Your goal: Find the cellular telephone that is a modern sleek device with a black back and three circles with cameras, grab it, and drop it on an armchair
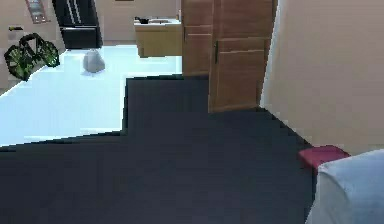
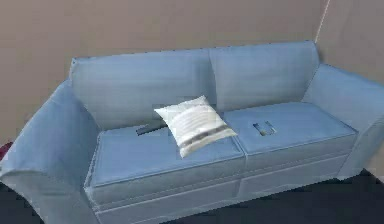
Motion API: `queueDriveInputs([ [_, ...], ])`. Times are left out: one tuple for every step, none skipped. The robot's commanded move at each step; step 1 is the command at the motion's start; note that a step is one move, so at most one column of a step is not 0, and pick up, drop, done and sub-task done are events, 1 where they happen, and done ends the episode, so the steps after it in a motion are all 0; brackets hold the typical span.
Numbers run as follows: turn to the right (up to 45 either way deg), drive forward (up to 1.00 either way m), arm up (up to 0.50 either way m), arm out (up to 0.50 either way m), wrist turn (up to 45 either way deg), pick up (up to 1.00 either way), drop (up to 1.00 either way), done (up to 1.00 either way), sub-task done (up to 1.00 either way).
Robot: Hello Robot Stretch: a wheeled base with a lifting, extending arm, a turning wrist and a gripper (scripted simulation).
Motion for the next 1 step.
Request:
queueDriveInputs([
  [-45.0,0.00,0.00,0.00,0.0,0.00,0.00,0.00,0.00],
])
